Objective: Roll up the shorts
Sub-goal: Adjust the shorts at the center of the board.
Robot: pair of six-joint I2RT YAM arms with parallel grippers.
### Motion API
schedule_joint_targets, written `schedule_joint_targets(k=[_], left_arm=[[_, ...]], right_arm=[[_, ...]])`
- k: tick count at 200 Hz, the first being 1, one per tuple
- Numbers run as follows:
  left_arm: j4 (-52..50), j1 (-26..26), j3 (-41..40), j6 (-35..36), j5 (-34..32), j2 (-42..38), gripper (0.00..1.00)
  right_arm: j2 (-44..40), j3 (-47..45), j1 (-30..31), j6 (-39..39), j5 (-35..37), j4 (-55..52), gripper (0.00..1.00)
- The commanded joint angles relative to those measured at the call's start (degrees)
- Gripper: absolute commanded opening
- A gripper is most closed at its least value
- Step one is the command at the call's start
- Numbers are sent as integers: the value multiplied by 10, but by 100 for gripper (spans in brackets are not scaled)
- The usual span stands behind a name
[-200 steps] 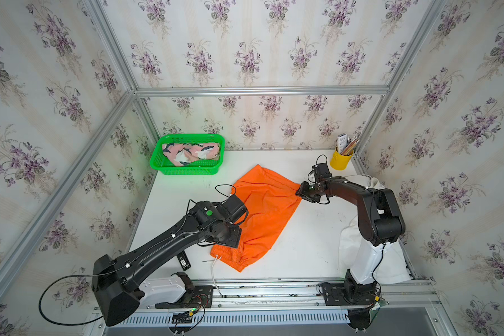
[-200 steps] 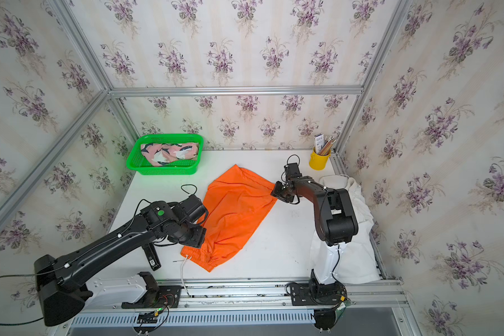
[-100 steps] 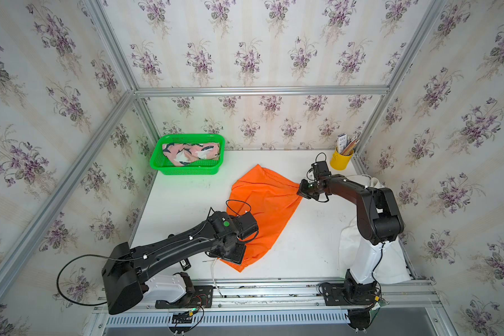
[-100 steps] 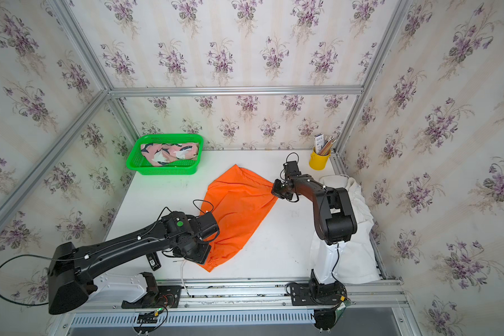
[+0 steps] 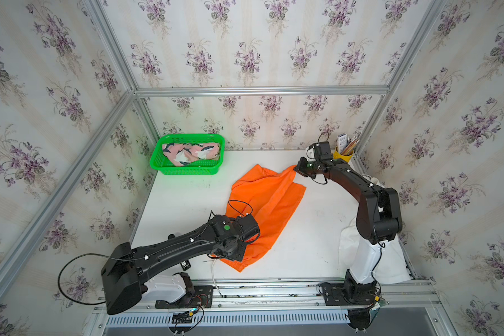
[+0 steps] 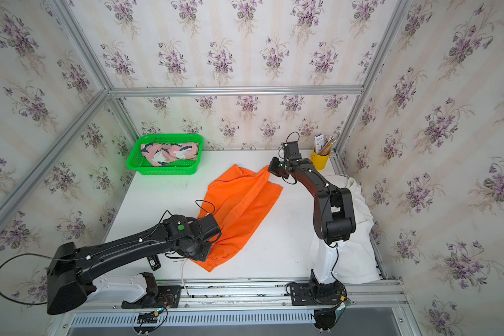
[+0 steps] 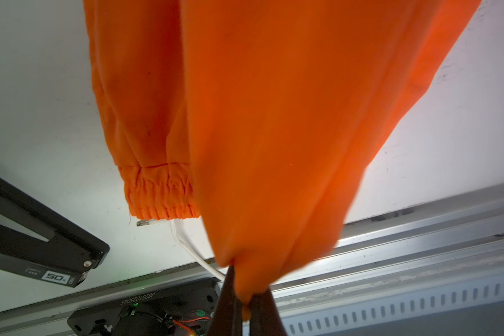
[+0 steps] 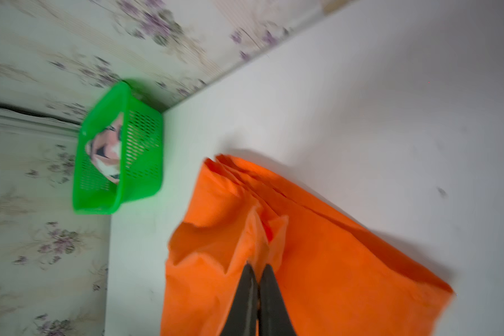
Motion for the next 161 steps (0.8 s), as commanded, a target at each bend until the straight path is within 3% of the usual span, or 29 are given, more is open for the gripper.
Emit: schedule_joint_targets(k=[1,16,33,45,62,96,125,161], left_arm=[[-9,0,-6,8,-7,3,3],[-7,-1,-7,7,2,14,3],[4,-2,-9,7,9,20,3],[16,-3,-15,10,14,22,3],[37,-3,-26,14,24,31,4],[73,-11,-27,38,54,74,7],[79,-29,-27,45,67,111,9],[76,-32,-33,41,70,102,8]], right_arm=[[57,158,27,20,-46,-7,0],[79,270,55,18,-58,-34,0],[59,294,74,3,-74,-27,0],[18,231,73,-18,-86,10,0],[-33,100,59,-23,-10,35,0],[-19,-86,-14,0,64,57,0],[18,-136,-48,5,90,62,0],[29,-132,-54,2,116,48,0]])
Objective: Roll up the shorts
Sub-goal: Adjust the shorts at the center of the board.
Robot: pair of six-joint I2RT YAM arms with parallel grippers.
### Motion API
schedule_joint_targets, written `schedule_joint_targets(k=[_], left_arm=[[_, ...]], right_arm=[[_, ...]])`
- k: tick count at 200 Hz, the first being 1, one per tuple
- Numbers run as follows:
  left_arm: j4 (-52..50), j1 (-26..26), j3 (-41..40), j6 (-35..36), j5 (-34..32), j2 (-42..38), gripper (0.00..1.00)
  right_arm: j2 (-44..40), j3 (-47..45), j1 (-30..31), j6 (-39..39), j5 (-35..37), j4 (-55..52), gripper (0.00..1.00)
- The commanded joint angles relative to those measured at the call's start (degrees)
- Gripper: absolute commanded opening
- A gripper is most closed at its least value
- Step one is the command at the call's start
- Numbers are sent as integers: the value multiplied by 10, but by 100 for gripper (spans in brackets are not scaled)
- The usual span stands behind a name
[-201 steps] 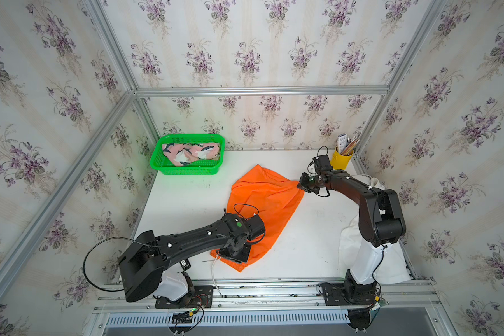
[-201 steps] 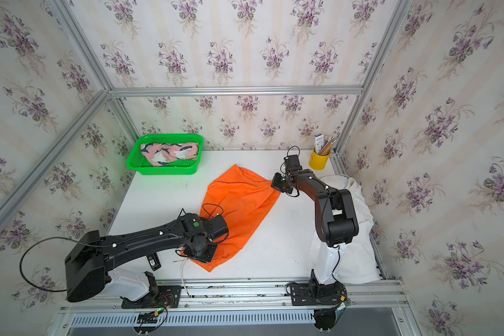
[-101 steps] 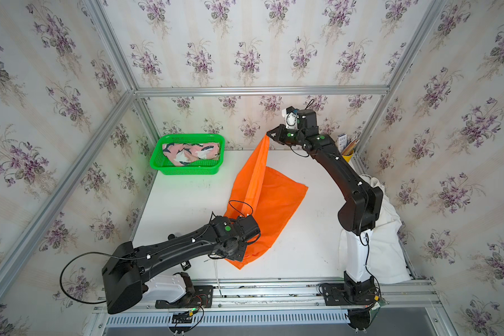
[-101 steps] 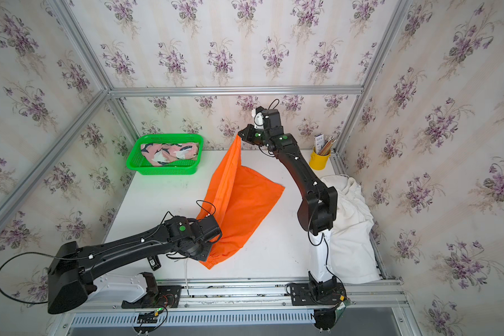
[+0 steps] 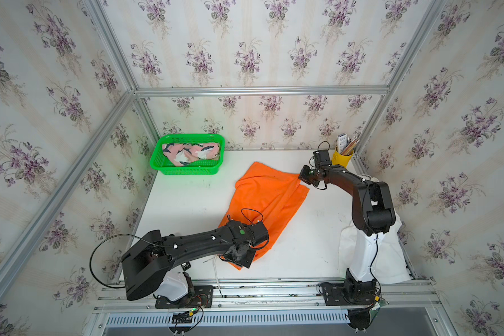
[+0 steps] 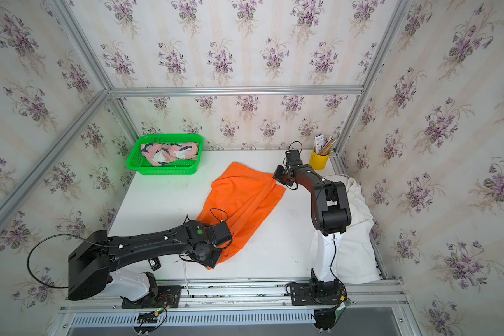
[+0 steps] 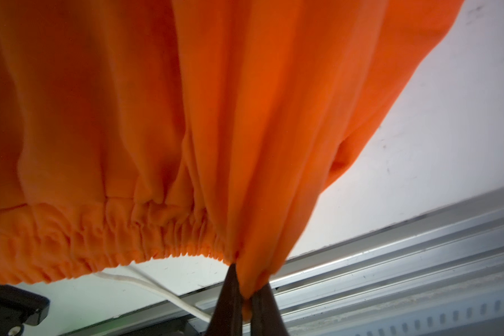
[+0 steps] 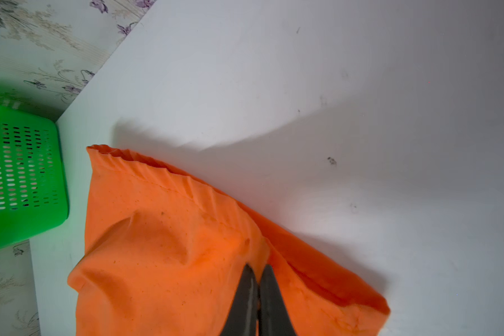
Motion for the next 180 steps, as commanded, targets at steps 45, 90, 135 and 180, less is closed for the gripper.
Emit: schedule_joint_targets(k=[45,90,135,180], left_arm=[[-119,-5,7,12,0,-110,10],[-46,-4,-39,23,83,-124,36],[-177,6,67,11,-40,-164,67],[-174,75,75,-3,-85,-123,65]], right_arm=[[-78,-23,-5,-14,33,-27,0],[-98,-153,-16,0,63,-7,0],[-157,-160,0,-6,166,-48,44],[-192,-160,67,-33,79,-23,42]])
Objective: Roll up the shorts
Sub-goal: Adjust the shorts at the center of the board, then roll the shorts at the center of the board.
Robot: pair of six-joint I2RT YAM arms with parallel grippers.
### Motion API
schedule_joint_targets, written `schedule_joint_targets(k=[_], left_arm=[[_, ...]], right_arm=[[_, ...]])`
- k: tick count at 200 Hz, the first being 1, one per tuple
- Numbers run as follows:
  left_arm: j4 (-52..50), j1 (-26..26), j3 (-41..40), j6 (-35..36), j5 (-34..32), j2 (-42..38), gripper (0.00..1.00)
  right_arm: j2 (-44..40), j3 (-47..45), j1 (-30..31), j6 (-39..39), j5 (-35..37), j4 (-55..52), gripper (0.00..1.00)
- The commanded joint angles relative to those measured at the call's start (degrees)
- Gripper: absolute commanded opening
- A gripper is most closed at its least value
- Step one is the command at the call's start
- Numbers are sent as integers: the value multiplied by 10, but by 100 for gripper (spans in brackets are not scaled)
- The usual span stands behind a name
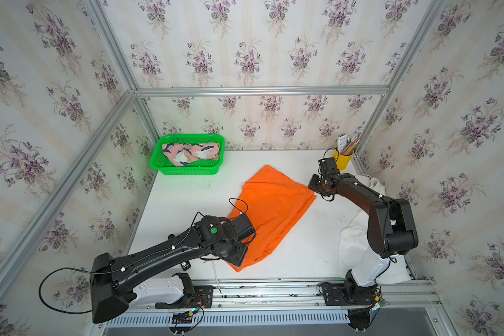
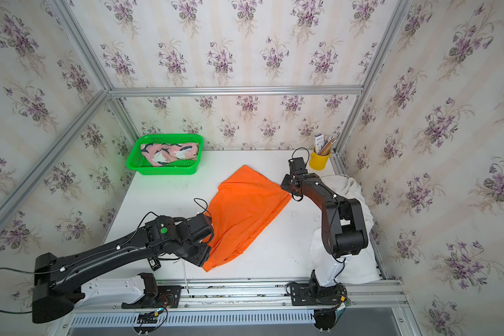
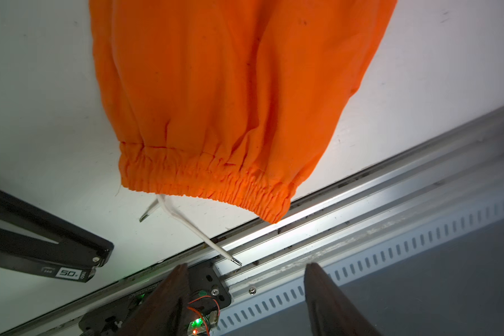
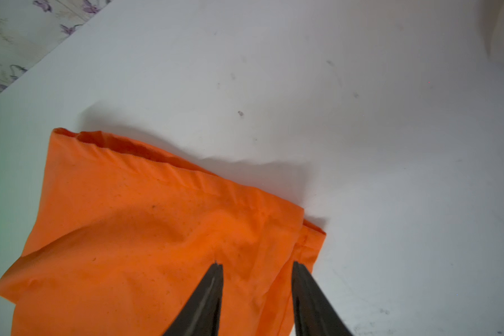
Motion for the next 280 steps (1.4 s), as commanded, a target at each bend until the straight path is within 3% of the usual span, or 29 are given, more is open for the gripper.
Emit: schedule_joint_targets(k=[1,15,31,56,92,135,153,181,209,259,280], left_arm=[[-19,44,-6,-8,-44,28,65],[18,96,-23,16,-21,50,66],[63,141,-38,39,-4,78,66],[116,169,-54,70,32,137,61],[208,171,-97,79,158,204,49],[321,136,-104,52,272,199,52],[308,136,-71,53,273,178,53],[246,140,-22,70,217,129,54],[187,153,16,97,156,143,54],[182,163,24,120,145,227,51],[190,181,0,112,124,258,47]], right_arm=[[-8,-17,25,-18,-79,26,42],[14,-29,29,-5,-131,44,42],[43,-43,29,-5,-128,58,42],[82,-47,24,-18,-119,77,41],[158,1,12,-45,-104,110,40],[283,167,10,-94,-139,144,40],[314,257,11,-105,-162,99,39],[231,248,25,-108,-205,68,39],[134,178,58,-112,-253,2,37],[-91,-89,139,-42,-292,-10,36],[-155,-185,174,8,-364,40,35]])
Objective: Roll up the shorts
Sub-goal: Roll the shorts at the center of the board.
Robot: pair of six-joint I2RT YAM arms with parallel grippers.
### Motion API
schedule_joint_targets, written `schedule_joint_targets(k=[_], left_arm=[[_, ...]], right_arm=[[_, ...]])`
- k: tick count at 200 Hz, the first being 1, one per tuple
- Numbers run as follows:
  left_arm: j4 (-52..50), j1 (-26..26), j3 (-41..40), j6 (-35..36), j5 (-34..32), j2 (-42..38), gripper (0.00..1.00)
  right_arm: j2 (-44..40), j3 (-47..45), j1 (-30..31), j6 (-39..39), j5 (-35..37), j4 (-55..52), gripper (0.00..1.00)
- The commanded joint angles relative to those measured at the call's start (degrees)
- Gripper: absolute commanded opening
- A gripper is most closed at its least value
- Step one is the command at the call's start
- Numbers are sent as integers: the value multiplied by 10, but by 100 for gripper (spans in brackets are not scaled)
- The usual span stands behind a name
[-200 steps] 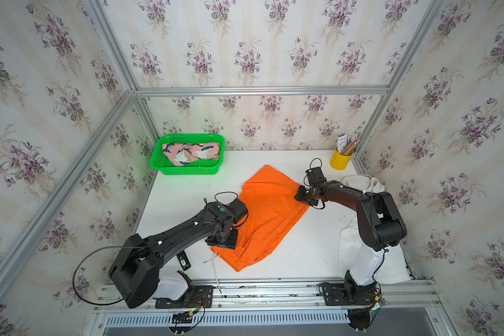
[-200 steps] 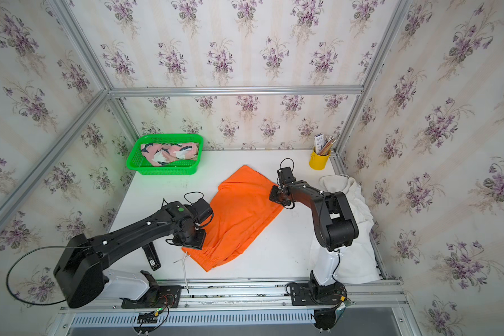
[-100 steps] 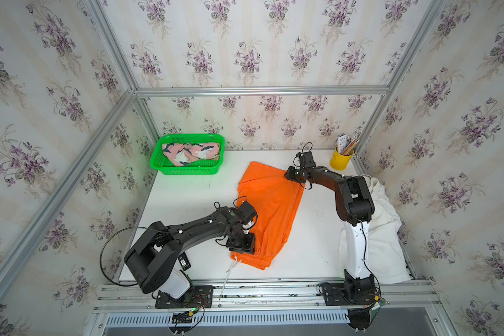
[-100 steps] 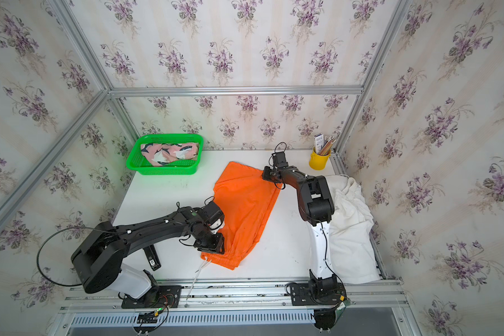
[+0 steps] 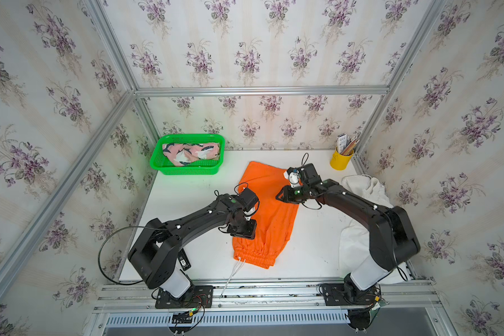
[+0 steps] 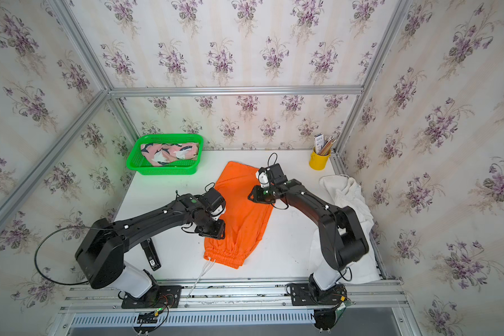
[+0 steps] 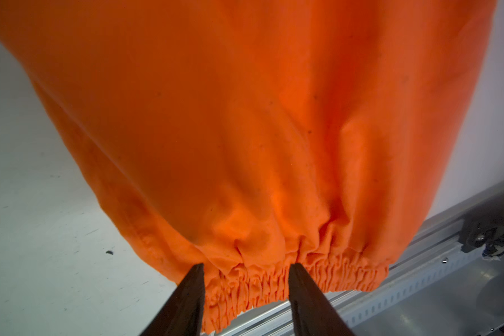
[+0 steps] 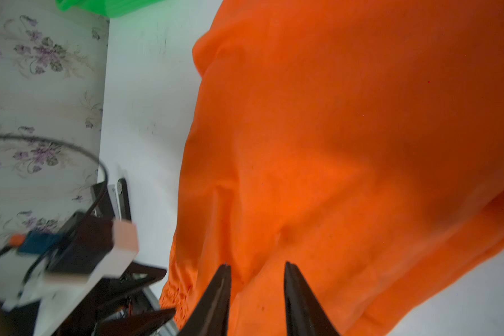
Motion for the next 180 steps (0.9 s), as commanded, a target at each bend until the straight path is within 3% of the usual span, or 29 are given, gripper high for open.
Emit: schedule_joint_targets(k=[1,32,54,100,132,156,180], left_arm=[[-10,17,-21,3,-35,27,47],[22,39,-52,-6,-29,68,41],[41,39,-62,-15,-30,76,39],[78,49,-76,-41,-33,55,38],[74,57,-35,-33,-35,9,42],[36,58,-13,-40,-45,-22,47],[21,60,-34,-61,-27,-59,52]], right_arm=[[-51,-79,39,67,-80,33,34],[-43,-138,109,84,-128,71,32],[-1,-172,127,66,-185,105,23],[114,-144,95,-1,-86,70,18],[143,-98,33,-17,-28,48,16],[124,-58,8,-44,-27,9,16],[74,-58,11,-48,-86,-11,18]])
